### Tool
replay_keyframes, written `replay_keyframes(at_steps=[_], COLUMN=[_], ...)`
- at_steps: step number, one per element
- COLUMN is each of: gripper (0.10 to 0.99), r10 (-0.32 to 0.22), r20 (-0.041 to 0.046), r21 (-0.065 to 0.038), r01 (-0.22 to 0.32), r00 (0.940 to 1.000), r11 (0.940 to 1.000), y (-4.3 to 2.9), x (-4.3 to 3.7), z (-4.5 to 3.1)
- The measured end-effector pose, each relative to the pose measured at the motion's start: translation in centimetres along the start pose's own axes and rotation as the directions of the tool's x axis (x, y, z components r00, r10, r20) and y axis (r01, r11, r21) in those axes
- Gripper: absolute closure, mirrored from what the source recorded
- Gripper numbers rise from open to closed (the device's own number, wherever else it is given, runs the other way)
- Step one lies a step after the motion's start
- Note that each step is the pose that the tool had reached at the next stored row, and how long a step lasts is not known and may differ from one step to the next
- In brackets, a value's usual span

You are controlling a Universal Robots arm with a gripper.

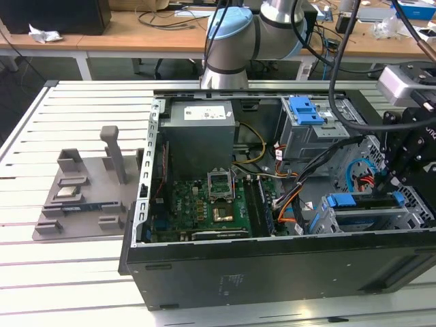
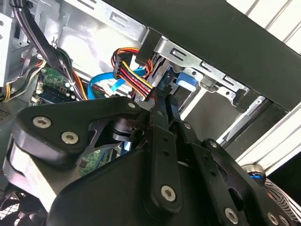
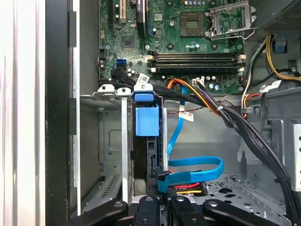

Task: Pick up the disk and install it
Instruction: 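Insert the first disk wire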

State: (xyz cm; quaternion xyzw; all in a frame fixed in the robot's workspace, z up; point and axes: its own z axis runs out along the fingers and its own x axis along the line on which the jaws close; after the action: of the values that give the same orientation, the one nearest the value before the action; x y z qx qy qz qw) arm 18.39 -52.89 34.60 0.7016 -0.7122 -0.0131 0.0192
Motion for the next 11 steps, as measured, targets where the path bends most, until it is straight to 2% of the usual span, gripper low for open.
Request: replay_keyframes(at_steps=[5,6,7,9,11], gripper=[0.922,0.922,0.922,0.922,0.922], r10=[0.000,0.000,-0.001,-0.001,-0.001], r20=[0.0029,0.0075,0.0168,0.0294,0.0313], r21=[0.000,0.000,0.000,0.000,0.000], r01=[0.000,0.000,0.001,0.001,0.001], r00=[1.0000,1.0000,0.9999,0.9996,0.9995], r11=[1.0000,1.0000,1.0000,1.0000,1.0000], y=[0.00,-0.01,0.00,-0.01,0.00], x=[0.38,0.39,0.39,0.39,0.48], z=[0.02,0.04,0.05,0.03,0.05])
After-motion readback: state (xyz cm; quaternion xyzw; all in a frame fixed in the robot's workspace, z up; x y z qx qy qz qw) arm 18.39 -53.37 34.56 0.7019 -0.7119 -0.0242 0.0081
